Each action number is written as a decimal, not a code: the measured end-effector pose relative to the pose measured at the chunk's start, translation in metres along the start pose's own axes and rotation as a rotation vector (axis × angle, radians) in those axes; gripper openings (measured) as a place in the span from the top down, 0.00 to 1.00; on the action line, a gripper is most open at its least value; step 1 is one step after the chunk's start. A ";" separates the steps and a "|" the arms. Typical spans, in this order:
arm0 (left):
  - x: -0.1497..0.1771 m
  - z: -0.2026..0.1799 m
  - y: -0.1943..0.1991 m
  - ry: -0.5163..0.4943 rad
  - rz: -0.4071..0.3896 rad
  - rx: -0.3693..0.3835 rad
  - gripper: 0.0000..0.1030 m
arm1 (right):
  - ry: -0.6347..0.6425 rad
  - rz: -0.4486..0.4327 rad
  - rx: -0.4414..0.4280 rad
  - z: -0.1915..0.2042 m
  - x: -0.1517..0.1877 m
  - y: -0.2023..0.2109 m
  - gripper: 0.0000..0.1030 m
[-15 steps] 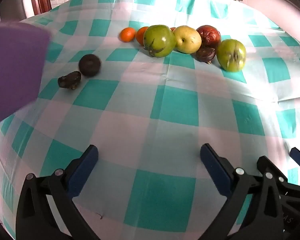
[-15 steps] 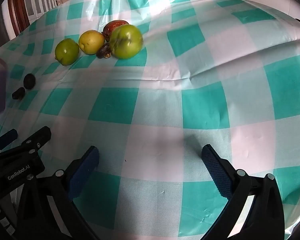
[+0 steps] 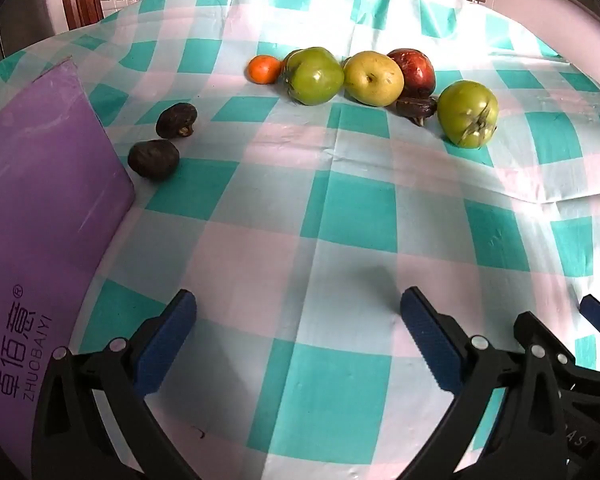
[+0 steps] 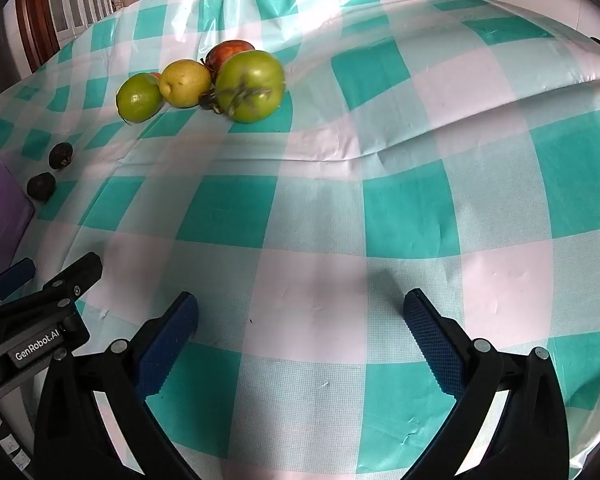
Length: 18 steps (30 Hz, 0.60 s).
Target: Organize fruits
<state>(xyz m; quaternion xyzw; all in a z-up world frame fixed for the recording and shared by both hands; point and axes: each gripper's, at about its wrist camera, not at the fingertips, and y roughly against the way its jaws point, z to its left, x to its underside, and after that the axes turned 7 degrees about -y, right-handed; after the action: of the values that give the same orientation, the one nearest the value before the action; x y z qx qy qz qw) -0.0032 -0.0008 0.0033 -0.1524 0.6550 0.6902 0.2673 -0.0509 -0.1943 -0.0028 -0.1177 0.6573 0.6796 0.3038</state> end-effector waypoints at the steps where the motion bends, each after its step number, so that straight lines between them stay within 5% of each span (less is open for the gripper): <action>1: -0.001 0.000 -0.001 -0.001 0.003 0.000 0.01 | 0.000 0.002 0.000 0.000 -0.001 0.000 0.04; 18: 0.000 -0.001 -0.002 0.001 0.001 -0.001 0.01 | 0.000 0.002 -0.003 -0.001 -0.001 0.000 0.04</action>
<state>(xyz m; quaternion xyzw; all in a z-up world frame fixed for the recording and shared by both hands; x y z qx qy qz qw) -0.0019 -0.0015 0.0015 -0.1525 0.6547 0.6907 0.2666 -0.0502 -0.1954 -0.0023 -0.1173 0.6565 0.6808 0.3030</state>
